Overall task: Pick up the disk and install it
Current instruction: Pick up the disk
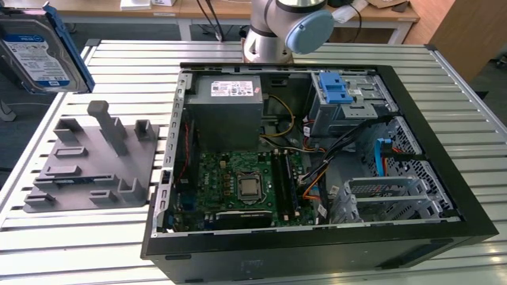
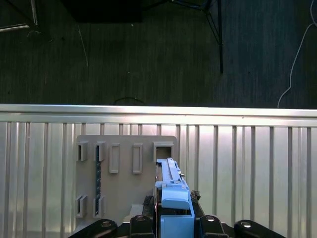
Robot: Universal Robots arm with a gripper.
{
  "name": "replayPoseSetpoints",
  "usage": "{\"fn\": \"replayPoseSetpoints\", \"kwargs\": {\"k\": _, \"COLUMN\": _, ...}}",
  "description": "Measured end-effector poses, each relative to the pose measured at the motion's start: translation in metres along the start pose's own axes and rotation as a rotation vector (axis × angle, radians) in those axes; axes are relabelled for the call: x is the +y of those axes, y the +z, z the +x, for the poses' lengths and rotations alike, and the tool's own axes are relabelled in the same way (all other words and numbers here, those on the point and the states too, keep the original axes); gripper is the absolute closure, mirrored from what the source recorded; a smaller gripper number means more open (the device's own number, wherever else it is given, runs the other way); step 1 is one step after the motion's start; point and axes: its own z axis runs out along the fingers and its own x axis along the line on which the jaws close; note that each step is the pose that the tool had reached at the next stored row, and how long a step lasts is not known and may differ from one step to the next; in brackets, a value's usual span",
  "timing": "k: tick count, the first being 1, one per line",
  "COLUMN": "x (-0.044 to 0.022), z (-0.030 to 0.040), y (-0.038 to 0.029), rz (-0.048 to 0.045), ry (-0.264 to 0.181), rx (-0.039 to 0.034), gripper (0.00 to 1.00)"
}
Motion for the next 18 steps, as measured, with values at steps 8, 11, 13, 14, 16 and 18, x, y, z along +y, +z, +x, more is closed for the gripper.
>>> {"fn": "replayPoseSetpoints", "kwargs": {"k": 8, "x": 0.0000, "z": 0.0000, "y": -0.0020, "rz": 0.0000, "ry": 0.000, "rx": 0.0000, "gripper": 0.64}}
{"fn": "replayPoseSetpoints", "kwargs": {"k": 11, "x": 0.0000, "z": 0.0000, "y": -0.0023, "rz": -0.0001, "ry": 0.000, "rx": 0.0000, "gripper": 0.64}}
{"fn": "replayPoseSetpoints", "kwargs": {"k": 13, "x": 0.0000, "z": 0.0000, "y": -0.0033, "rz": -0.0001, "ry": 0.000, "rx": 0.0000, "gripper": 0.64}}
{"fn": "replayPoseSetpoints", "kwargs": {"k": 14, "x": 0.0001, "z": 0.0000, "y": -0.0039, "rz": -0.0001, "ry": 0.000, "rx": 0.0000, "gripper": 0.64}}
{"fn": "replayPoseSetpoints", "kwargs": {"k": 16, "x": 0.0001, "z": -0.0001, "y": -0.0052, "rz": 0.0000, "ry": 0.000, "rx": 0.0000, "gripper": 0.64}}
{"fn": "replayPoseSetpoints", "kwargs": {"k": 18, "x": 0.0000, "z": -0.0001, "y": -0.0072, "rz": -0.0002, "ry": 0.000, "rx": 0.0001, "gripper": 0.64}}
